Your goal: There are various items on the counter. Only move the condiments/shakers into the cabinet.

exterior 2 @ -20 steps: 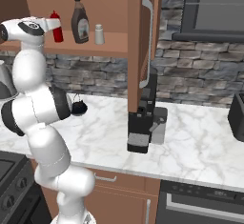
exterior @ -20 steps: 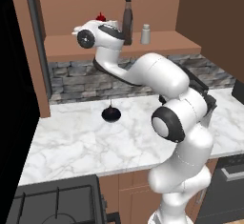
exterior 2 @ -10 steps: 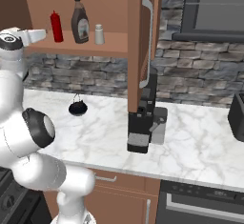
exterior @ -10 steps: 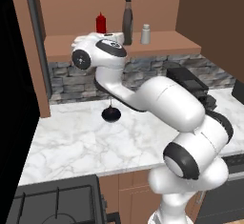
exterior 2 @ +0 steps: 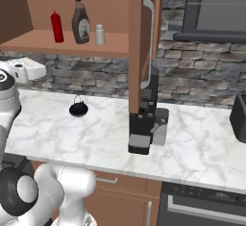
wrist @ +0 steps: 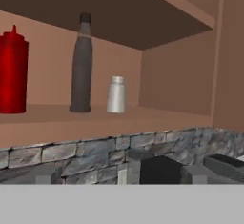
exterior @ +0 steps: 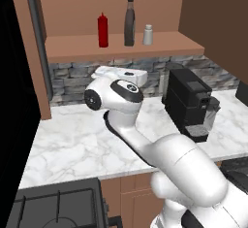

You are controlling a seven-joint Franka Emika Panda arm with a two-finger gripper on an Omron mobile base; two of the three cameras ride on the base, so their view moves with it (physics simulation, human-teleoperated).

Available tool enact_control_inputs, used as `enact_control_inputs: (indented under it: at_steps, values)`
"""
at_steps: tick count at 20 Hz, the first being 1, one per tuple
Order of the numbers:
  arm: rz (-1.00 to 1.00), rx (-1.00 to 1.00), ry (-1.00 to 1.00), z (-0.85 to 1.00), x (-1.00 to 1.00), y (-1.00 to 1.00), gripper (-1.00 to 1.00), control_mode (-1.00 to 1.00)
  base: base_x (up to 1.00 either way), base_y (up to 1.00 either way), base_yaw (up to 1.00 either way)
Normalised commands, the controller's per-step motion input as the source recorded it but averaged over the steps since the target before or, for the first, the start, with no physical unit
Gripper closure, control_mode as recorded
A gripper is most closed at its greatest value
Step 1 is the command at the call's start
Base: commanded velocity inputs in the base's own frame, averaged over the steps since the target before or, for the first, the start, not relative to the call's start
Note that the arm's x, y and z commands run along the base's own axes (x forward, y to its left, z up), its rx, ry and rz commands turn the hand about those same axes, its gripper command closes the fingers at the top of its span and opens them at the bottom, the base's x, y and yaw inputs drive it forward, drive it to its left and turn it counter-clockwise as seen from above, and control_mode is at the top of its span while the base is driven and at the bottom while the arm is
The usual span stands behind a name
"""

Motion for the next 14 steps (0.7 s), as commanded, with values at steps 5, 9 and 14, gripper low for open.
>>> enact_control_inputs:
  at_steps: [5,9,14]
  values:
    - [-0.2,0.13,-0.01,-0.78,-1.0,-0.87,-1.0,-1.0,0.0,0.0,0.0]
    - [-0.16,0.21,-0.13,-0.11,-1.0,-0.84,-1.0,-1.0,0.0,0.0,0.0]
    - [-0.07,0.14,-0.31,0.01,-1.0,-0.59,-1.0,-1.0,0.0,0.0,0.0]
